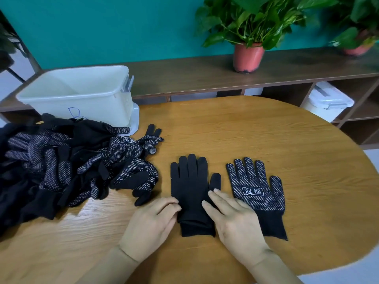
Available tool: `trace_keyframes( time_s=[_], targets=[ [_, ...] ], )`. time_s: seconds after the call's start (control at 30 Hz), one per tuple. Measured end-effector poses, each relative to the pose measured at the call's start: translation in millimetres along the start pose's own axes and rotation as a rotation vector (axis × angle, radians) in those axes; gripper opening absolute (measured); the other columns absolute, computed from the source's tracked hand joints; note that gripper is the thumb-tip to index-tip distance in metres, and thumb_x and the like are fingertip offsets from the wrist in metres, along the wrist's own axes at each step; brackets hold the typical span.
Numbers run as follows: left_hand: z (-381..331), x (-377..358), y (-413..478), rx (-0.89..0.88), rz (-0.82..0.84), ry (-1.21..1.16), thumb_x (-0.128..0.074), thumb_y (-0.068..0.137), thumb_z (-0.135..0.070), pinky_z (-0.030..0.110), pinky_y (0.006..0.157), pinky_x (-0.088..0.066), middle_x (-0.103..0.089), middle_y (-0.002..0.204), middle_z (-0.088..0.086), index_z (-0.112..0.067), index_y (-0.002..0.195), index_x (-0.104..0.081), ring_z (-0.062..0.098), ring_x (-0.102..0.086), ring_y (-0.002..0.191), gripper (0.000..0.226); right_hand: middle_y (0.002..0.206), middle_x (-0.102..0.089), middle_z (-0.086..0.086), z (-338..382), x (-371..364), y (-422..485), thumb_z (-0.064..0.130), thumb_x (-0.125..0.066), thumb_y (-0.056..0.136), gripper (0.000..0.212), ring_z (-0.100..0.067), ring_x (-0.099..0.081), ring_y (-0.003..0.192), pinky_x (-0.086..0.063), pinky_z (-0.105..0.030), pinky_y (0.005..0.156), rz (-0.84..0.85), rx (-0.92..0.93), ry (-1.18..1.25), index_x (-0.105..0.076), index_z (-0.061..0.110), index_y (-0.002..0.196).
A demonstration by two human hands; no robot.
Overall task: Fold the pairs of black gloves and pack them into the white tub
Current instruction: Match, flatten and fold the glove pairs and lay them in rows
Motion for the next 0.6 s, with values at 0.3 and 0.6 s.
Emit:
trace_keyframes(
  time_s=[0.3,0.6],
  targets=[
    [-0.7,3.0,-0.4,-0.092,0.074,0.035,-0.057,0.088,-0.017,0.025,0.062,-0.054,-0.068,0.104,-0.005,-0.018,0.094,-0.075,0.011,-0.059,0.089,0.02,0.112,-0.073,-0.007,0.1,-1.0,0.7,0.005,-0.045,0.076,0.043,-0.023,-0.069,0.107,-0.057,-0.032,0.078,0.032,-0.018,0.001,-0.079,0.019,0.098],
    [-2.8,-11.6,53.3,0.249,0.07,-0.032,-0.044,0.099,-0.014,0.033,0.121,-0.023,-0.04,0.155,0.009,-0.004,0.148,-0.041,0.022,-0.029,0.148,0.051,0.147,-0.048,-0.01,10.7,-8.1,67.5,0.032,-0.023,0.098,0.058,-0.021,-0.042,0.139,-0.038,-0.039,0.113,0.211,-0.208,0.045,-0.051,0.005,0.14]
  ],
)
Point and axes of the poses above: each hand's wrist, its own y-axis towards the middle knuckle, its own x-axis out of the back of the hand, z = x × y, the point moved 1 cm from there along y, towards the middle knuckle
